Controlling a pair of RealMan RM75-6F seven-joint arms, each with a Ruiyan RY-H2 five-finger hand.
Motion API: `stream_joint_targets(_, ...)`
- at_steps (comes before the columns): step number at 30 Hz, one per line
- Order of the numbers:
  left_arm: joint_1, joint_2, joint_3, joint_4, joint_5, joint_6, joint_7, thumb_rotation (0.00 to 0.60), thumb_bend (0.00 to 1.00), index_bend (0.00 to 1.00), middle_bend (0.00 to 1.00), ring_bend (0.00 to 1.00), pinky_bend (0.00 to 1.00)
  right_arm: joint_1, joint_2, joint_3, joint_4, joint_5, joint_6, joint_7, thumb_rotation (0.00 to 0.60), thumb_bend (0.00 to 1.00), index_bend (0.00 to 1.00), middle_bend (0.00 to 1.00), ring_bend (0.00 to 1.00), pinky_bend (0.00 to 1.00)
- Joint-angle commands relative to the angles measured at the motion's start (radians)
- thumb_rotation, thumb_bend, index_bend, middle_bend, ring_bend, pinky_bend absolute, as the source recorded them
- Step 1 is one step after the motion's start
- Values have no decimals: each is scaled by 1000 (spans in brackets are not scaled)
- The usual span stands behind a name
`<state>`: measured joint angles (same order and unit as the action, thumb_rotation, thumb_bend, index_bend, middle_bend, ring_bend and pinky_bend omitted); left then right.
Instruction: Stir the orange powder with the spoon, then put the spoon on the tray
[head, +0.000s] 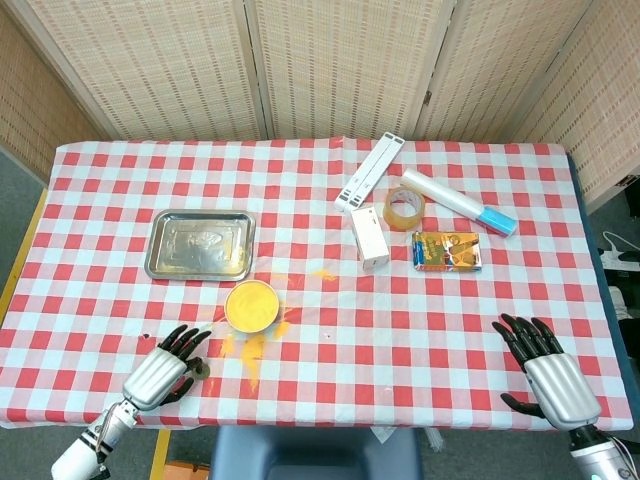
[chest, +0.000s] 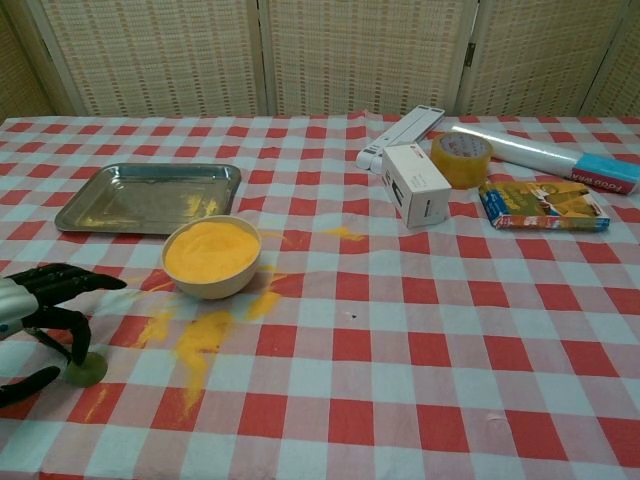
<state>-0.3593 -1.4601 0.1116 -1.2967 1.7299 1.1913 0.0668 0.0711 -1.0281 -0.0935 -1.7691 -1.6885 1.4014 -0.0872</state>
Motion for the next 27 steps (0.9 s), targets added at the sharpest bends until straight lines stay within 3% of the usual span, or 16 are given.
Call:
stream_joint_targets(1,-15,-27,-13,30,-18,-18,7,600,476,422,0,0,0,-1,1,1,0,2,1,-1,600,50,0,0,0,0)
stream_joint_targets(9,-24,-66,-16,106,-8,6,25,600,473,346,0,0,0,-2,0,5,2,11,2,-4,600,50,0,0,0,0)
stream_joint_targets(18,-36,-48,-1,132,-22,-25,50,600,426,100,0,0,0,-1,-5,8,3,18,-3,-14,600,51,0,0,0,0)
stream_joint_targets(27,-34,-35,11,142,-8,12,22,600,413,293,0,0,0,0,-15,8,2,25,-11,-32,600,50,0,0,0,0)
